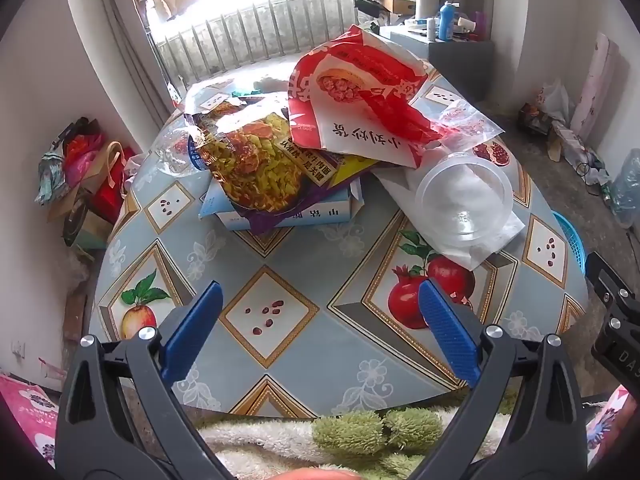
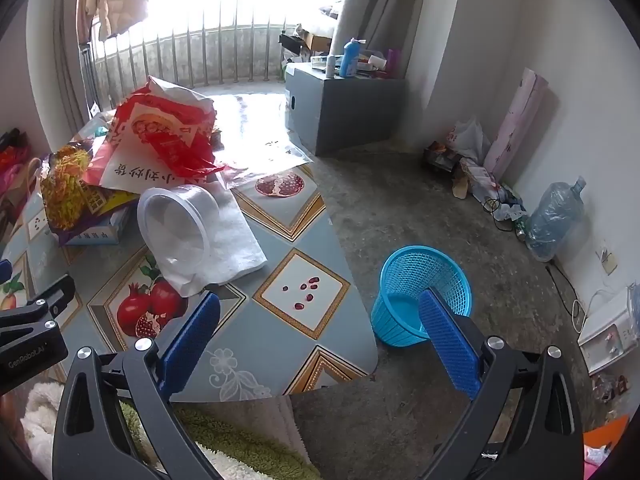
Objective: Collect trash
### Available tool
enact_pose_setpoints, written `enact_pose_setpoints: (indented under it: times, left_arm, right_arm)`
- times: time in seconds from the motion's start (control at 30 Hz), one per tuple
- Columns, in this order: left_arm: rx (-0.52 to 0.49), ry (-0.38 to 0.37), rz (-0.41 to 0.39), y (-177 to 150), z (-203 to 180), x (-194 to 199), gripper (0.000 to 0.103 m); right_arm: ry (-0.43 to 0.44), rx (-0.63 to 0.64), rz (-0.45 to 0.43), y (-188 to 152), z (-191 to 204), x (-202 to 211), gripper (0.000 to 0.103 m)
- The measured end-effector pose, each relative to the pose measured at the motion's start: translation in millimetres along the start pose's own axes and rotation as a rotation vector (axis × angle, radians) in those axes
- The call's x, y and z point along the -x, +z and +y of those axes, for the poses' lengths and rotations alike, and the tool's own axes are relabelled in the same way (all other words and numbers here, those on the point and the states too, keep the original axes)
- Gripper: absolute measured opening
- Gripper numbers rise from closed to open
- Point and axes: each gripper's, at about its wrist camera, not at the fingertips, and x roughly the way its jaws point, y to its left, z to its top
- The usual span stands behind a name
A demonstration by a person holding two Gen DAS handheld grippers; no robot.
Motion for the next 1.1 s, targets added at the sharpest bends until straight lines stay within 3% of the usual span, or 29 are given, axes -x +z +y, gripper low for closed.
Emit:
enact_pose_setpoints:
  times: [1.1]
  left_arm:
    - [-0.009,-0.008,-0.010,0.7,1.0,3.7,0.094]
  right_arm:
    - [0.014,0.005,-0.004,2.5,3.4,2.5,0.097]
